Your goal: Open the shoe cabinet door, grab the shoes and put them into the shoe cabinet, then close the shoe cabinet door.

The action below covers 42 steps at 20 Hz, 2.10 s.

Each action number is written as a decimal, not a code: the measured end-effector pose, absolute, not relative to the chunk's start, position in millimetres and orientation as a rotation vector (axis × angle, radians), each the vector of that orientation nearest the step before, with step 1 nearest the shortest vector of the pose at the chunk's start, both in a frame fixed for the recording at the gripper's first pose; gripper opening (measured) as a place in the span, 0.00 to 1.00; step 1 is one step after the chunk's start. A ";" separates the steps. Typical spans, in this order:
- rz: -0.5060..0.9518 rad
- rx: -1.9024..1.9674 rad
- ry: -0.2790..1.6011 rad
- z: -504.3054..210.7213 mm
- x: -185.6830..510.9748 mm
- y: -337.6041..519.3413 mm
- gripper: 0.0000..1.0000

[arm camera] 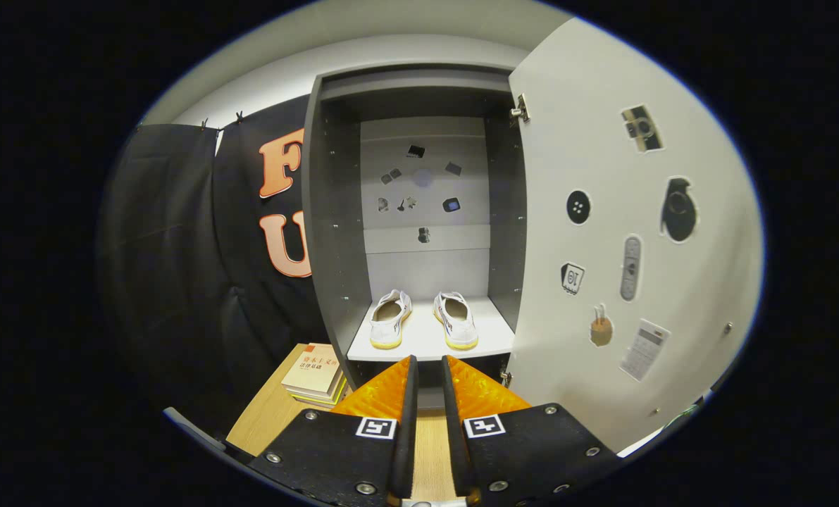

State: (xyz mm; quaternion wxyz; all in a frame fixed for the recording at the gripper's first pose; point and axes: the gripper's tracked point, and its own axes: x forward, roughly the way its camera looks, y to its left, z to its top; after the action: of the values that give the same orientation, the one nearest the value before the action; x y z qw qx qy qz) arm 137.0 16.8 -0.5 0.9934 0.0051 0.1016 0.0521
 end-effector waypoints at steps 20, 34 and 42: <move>0.023 0.048 0.199 -29.4 -4.2 -170.4 0.44; 0.193 0.095 0.227 -55.6 84.4 -211.8 0.53; 0.219 0.053 0.204 -53.4 83.9 -198.3 0.55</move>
State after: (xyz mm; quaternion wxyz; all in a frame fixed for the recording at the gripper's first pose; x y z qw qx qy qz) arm 83.9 -198.3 -53.4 0.9885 0.0263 0.1018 0.1090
